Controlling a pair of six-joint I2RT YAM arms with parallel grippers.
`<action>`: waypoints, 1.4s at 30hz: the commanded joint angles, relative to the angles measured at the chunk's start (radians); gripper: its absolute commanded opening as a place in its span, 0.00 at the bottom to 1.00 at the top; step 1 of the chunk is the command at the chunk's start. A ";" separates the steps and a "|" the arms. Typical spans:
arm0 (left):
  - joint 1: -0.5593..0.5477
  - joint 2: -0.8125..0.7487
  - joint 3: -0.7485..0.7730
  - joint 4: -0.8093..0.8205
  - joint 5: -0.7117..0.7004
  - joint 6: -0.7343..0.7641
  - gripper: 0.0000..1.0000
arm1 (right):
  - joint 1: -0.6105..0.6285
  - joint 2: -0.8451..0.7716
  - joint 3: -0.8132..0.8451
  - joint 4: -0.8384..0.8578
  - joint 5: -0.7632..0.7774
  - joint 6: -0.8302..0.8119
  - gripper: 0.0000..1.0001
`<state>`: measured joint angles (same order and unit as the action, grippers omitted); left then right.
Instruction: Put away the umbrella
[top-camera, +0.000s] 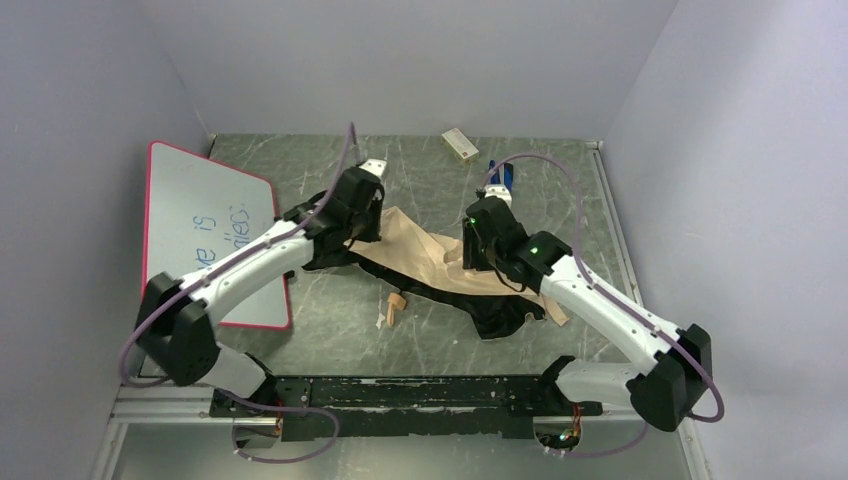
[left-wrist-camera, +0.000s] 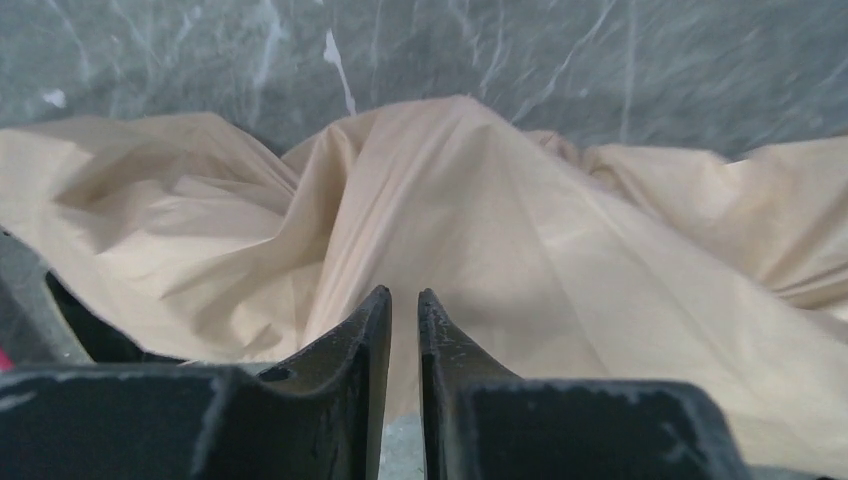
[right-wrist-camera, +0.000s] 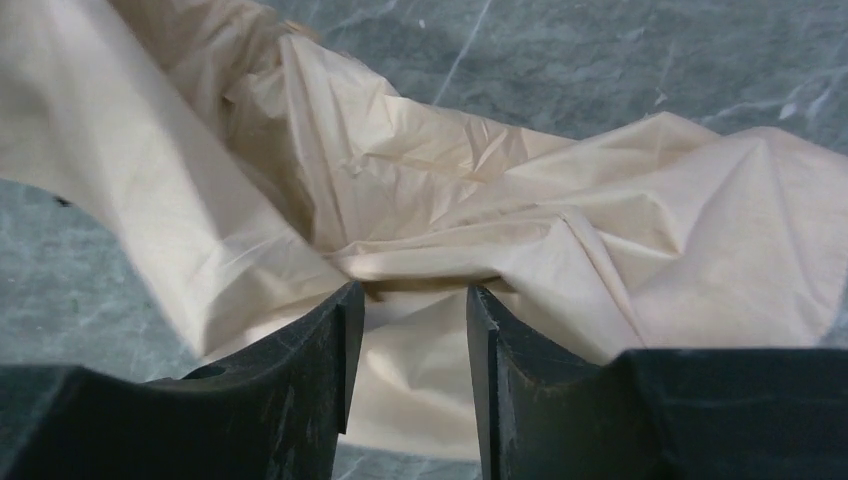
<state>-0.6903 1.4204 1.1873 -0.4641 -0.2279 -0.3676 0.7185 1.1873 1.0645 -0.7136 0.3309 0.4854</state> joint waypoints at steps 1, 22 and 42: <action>-0.002 0.119 0.050 -0.016 0.030 0.058 0.19 | -0.065 0.049 -0.082 0.114 -0.097 -0.053 0.45; -0.002 0.451 0.061 0.159 0.202 0.060 0.12 | -0.282 0.379 -0.176 0.482 -0.326 -0.063 0.44; 0.342 0.290 0.274 -0.033 0.032 0.124 0.13 | -0.470 0.152 -0.121 0.304 0.154 -0.014 0.47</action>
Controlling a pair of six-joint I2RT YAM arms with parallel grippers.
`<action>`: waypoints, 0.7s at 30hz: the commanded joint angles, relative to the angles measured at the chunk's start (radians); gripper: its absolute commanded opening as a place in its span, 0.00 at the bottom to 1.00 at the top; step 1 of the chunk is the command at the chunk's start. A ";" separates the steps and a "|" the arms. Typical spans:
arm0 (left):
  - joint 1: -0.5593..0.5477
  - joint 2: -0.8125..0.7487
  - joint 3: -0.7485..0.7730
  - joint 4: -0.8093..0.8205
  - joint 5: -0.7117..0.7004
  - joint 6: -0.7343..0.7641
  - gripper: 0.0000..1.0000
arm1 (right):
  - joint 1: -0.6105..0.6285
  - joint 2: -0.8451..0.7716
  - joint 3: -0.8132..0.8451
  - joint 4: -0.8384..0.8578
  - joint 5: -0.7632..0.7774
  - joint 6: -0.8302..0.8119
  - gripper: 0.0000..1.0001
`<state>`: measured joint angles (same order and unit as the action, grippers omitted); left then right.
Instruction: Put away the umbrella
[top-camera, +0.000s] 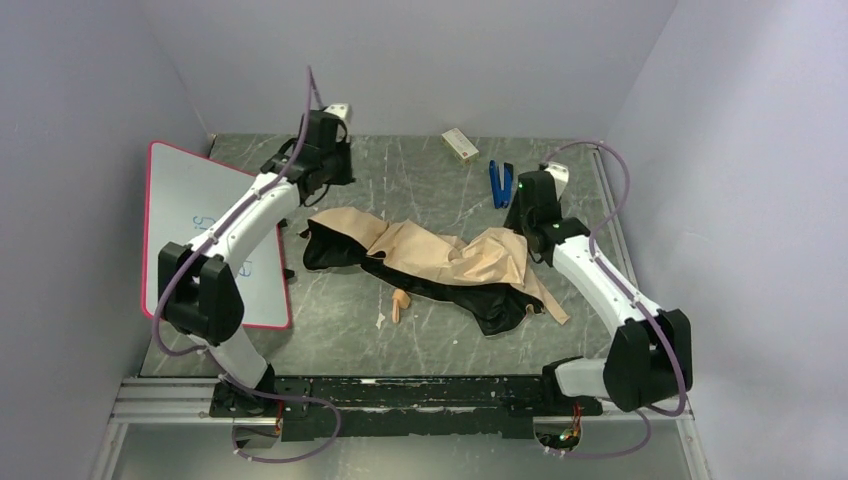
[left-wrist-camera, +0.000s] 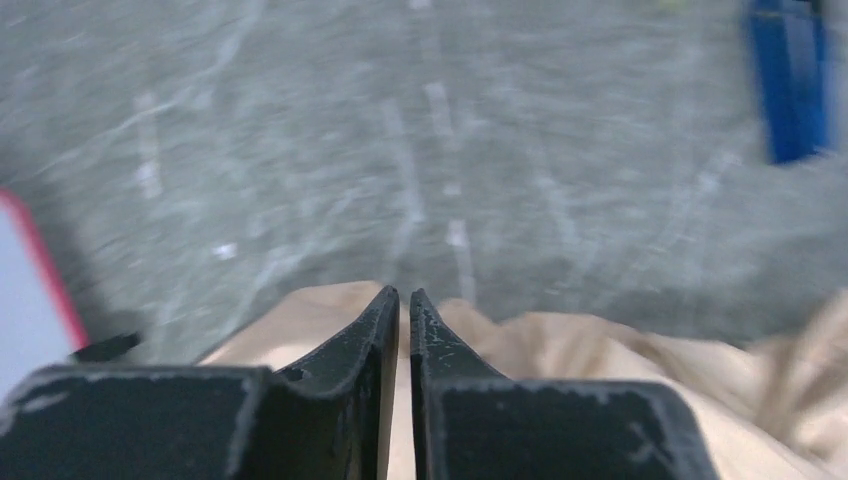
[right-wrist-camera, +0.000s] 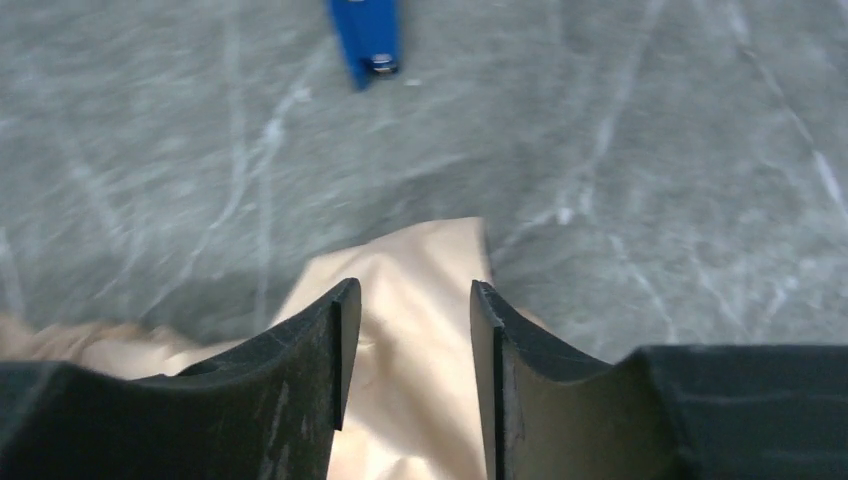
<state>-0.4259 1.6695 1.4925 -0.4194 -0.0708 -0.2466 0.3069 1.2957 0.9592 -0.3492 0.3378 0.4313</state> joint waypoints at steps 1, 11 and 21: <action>0.099 0.054 -0.031 -0.089 -0.149 0.002 0.11 | -0.080 0.057 -0.022 -0.059 0.156 0.047 0.44; 0.163 0.207 -0.013 -0.150 -0.346 -0.007 0.05 | -0.281 0.107 -0.150 0.004 0.057 0.152 0.05; 0.171 0.356 0.026 -0.196 -0.349 0.021 0.05 | -0.293 0.155 -0.230 -0.056 -0.027 0.247 0.00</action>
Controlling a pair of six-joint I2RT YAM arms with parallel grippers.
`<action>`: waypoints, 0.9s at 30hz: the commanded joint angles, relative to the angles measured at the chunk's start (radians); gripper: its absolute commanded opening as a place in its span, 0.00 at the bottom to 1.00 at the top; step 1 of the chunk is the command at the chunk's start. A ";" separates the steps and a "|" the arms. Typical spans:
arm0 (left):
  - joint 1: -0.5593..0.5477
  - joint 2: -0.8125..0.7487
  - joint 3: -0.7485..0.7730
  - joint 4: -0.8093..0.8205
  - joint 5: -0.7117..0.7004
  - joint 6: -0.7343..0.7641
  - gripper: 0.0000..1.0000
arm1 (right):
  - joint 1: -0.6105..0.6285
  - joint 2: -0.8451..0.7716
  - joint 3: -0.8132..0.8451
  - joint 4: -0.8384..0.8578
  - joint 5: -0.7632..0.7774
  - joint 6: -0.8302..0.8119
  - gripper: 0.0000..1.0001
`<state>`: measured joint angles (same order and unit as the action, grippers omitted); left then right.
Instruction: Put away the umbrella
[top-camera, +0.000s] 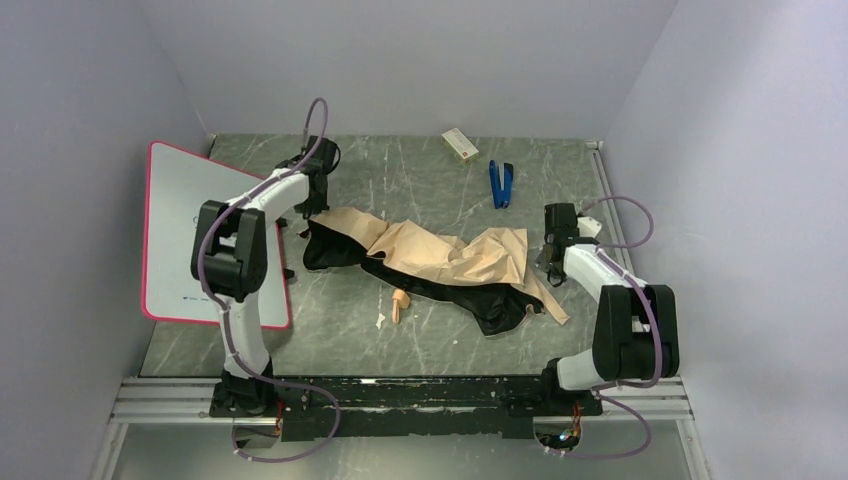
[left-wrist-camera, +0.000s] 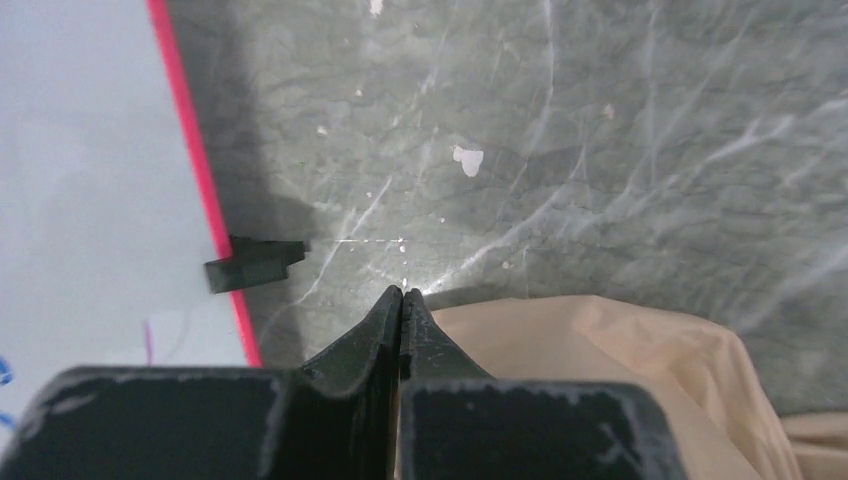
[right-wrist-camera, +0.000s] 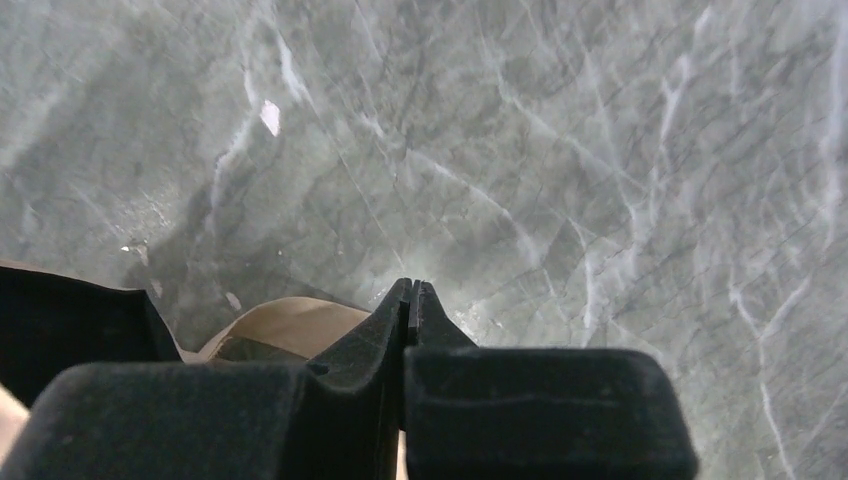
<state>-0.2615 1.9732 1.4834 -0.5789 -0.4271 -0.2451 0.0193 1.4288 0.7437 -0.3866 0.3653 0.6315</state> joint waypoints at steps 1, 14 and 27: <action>0.007 0.063 0.034 -0.036 0.028 0.023 0.05 | -0.006 0.026 -0.016 -0.021 -0.072 0.048 0.00; -0.038 0.034 -0.093 -0.037 0.259 0.030 0.05 | -0.003 -0.001 -0.123 0.048 -0.262 0.022 0.00; -0.289 0.009 -0.152 0.046 0.372 -0.049 0.05 | 0.231 -0.076 -0.121 0.070 -0.374 0.130 0.00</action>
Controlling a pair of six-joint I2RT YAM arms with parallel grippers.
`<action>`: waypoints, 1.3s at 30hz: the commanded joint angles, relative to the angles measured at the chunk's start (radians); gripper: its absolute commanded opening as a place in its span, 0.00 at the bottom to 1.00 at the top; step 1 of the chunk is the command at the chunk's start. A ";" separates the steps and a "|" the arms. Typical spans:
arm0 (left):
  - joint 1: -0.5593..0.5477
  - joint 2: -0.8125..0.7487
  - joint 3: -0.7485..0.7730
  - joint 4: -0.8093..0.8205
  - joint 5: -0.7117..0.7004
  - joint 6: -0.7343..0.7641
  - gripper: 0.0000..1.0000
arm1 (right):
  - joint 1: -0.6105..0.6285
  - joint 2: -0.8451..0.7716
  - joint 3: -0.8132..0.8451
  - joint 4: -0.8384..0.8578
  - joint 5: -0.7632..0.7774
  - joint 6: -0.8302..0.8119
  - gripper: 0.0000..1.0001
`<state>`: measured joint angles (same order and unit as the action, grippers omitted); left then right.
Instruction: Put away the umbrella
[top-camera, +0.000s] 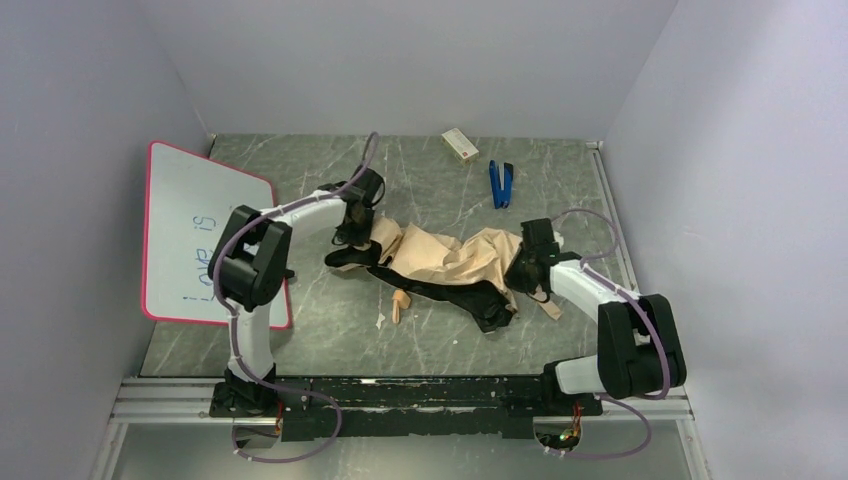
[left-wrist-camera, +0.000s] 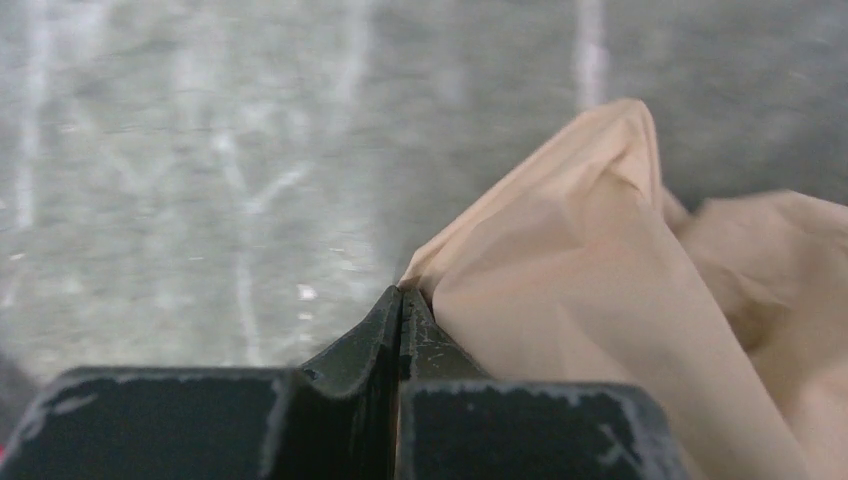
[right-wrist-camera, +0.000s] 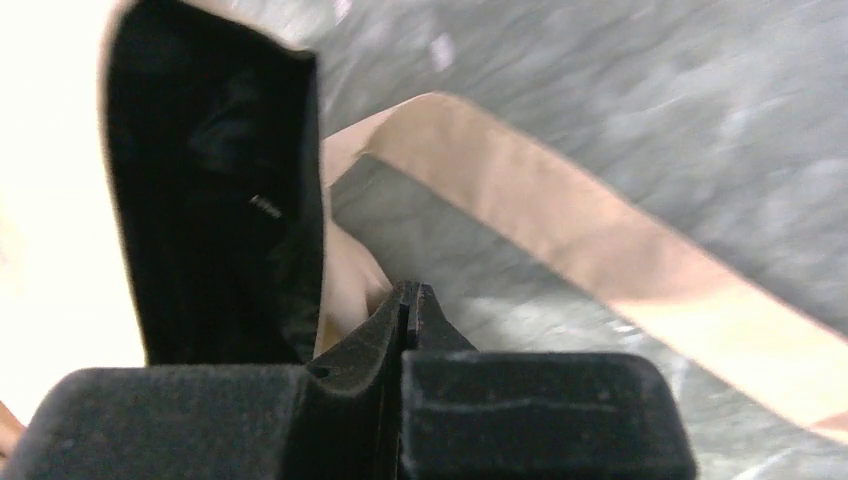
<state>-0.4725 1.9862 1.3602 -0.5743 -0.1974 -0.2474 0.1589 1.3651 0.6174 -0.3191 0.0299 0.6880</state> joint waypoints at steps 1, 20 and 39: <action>-0.094 -0.004 -0.028 0.057 0.164 -0.050 0.05 | 0.122 -0.004 0.008 0.014 -0.034 0.098 0.00; -0.410 0.059 -0.041 0.315 0.384 -0.092 0.05 | 0.417 0.146 0.085 0.388 -0.189 0.215 0.00; -0.396 0.090 0.181 0.152 0.167 0.127 0.06 | 0.476 -0.150 -0.013 0.049 -0.005 0.084 0.19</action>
<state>-0.8642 2.0777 1.4879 -0.4068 0.0071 -0.1761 0.6231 1.2842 0.6128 -0.2073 0.0204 0.8249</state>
